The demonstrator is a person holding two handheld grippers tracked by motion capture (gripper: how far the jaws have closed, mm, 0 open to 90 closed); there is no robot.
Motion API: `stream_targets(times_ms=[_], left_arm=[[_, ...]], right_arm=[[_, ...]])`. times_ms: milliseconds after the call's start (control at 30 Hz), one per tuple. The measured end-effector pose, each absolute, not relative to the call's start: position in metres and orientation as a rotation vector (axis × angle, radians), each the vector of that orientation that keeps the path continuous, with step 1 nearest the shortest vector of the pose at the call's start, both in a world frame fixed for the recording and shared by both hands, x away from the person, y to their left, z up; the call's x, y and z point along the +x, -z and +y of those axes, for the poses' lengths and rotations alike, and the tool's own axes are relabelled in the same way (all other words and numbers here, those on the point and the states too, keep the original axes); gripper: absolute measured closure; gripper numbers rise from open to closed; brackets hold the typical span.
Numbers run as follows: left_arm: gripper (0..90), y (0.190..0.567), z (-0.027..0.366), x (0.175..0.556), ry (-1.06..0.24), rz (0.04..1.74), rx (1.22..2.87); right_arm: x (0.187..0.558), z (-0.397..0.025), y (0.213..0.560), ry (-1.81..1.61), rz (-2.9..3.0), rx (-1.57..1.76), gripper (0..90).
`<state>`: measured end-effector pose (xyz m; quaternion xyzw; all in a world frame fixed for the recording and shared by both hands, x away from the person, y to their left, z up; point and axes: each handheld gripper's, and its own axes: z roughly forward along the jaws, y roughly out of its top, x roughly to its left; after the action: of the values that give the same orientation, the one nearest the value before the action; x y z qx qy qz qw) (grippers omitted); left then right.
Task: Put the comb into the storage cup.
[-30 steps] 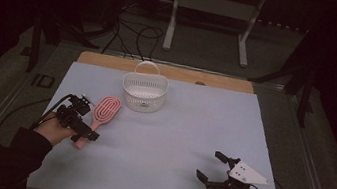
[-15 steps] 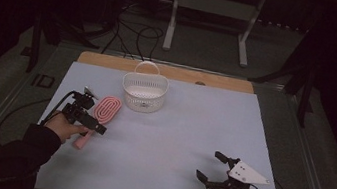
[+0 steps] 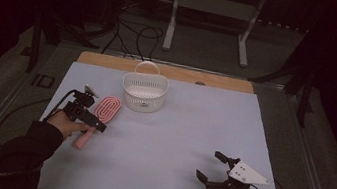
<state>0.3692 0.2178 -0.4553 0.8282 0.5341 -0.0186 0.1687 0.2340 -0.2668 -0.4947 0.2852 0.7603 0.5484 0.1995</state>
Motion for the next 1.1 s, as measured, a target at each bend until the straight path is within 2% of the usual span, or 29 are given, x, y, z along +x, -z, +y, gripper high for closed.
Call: stream_targets(times_ms=[200, 433, 633, 1100], left_arm=[[3.9, 0.460, 0.220, 0.372, 0.052, 1.554, 2.337], [15.2, 0.464, 0.220, 0.373, 0.060, 1.555, 2.343], [19.6, 0.469, 0.220, 0.376, 0.053, 1.576, 2.358], [44.4, 0.475, 0.214, 0.379, 0.016, 1.614, 2.414]], right_arm=[[0.234, -0.267, 0.494, -1.534, 2.123, 0.793, 9.0], [0.234, -0.267, 0.495, -1.535, 2.128, 0.801, 9.1], [0.234, -0.267, 0.495, -1.536, 2.127, 0.801, 9.0], [0.234, -0.267, 0.494, -1.542, 2.119, 0.799, 9.1]])
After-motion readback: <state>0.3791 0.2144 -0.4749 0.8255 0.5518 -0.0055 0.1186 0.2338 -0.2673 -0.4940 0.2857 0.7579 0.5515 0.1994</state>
